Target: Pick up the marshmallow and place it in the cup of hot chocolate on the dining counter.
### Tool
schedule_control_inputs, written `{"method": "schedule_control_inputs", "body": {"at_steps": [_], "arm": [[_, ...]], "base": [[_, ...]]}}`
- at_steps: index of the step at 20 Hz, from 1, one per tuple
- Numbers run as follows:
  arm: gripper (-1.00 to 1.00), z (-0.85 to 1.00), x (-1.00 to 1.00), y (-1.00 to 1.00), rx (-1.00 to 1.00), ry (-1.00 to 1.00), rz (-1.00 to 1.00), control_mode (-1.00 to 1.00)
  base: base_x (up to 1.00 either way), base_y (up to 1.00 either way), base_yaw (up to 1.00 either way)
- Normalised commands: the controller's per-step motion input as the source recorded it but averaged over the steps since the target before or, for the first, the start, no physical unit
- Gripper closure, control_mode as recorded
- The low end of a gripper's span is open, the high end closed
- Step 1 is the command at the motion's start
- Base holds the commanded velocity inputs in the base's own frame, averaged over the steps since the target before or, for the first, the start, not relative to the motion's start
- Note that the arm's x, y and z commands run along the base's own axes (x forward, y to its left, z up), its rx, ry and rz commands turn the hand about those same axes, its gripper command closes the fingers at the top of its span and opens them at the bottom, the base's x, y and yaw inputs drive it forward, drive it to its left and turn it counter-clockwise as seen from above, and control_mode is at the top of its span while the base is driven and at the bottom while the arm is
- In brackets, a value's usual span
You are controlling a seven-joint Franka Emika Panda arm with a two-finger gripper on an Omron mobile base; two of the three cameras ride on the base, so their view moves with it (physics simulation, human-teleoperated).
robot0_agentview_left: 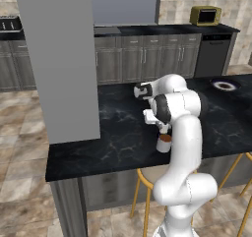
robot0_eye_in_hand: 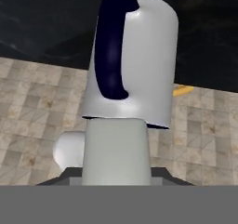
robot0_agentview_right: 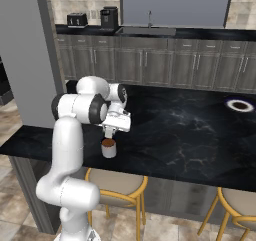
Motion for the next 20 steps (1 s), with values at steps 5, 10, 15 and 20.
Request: {"method": "schedule_control_inputs", "body": {"at_steps": [5, 10, 15, 20], "arm": [[1.0, 0.0, -0.17, 0.07, 0.0, -0.08, 0.0, -1.0], [1.0, 0.0, 0.0, 0.01, 0.0, -0.07, 0.0, -1.0], [1.0, -0.01, 0.04, 0.0, 0.0, -0.03, 0.0, -1.0], [1.0, -0.02, 0.0, 0.0, 0.0, -0.01, 0.0, -1.0]], "base": [[0.0, 0.0, 0.0], [0.0, 0.0, 0.0], [0.0, 0.0, 0.0], [0.0, 0.0, 0.0]]}}
